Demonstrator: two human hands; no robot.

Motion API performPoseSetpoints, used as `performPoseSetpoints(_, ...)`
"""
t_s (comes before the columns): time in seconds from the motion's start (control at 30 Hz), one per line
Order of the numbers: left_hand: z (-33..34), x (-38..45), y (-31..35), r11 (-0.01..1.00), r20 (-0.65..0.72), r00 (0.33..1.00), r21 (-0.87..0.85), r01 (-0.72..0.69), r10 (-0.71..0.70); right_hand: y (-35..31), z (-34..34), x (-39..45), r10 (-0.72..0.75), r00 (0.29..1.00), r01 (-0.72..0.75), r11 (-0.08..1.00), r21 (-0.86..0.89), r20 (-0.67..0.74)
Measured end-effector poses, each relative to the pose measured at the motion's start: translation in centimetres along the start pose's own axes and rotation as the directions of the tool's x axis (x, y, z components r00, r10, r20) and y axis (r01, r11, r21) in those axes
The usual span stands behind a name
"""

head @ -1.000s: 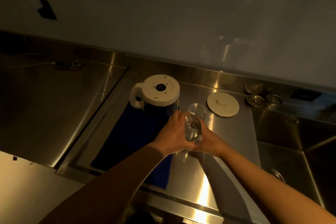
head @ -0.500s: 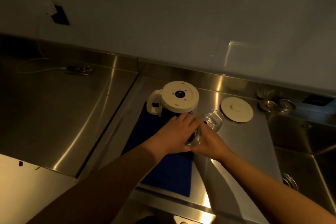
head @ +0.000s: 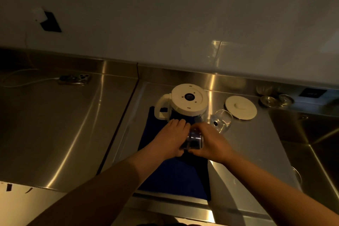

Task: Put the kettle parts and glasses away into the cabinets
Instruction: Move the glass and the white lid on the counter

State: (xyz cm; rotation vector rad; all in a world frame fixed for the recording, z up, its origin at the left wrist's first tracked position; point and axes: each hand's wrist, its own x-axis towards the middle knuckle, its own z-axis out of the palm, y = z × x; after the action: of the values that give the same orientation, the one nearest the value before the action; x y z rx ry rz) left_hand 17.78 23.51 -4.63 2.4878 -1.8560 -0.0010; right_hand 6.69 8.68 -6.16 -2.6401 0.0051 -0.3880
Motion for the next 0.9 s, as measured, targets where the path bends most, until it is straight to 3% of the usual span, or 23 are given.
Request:
performPoseSetpoints(0.3,0.9,-1.3,-1.9,0.985,0.028,0.998,-0.160,0.063,-0.059,-2.7,1.7,0.1,0.028,0.991,-0.023,0.999,0.046,-0.132)
performPoseSetpoints(0.57,0.9,-2.1,-2.5,0.953,0.060,0.997,-0.297,0.066,-0.051,-3.3,3.1,0.5,0.173,0.977,-0.167,0.985,0.052,-0.122)
performPoseSetpoints(0.9,2.3,-2.4,-2.4,0.989,0.039,0.999,-0.144,0.018,-0.013,-3.4,4.7,1.0,0.209,0.974,-0.211,0.977,-0.025,-0.083)
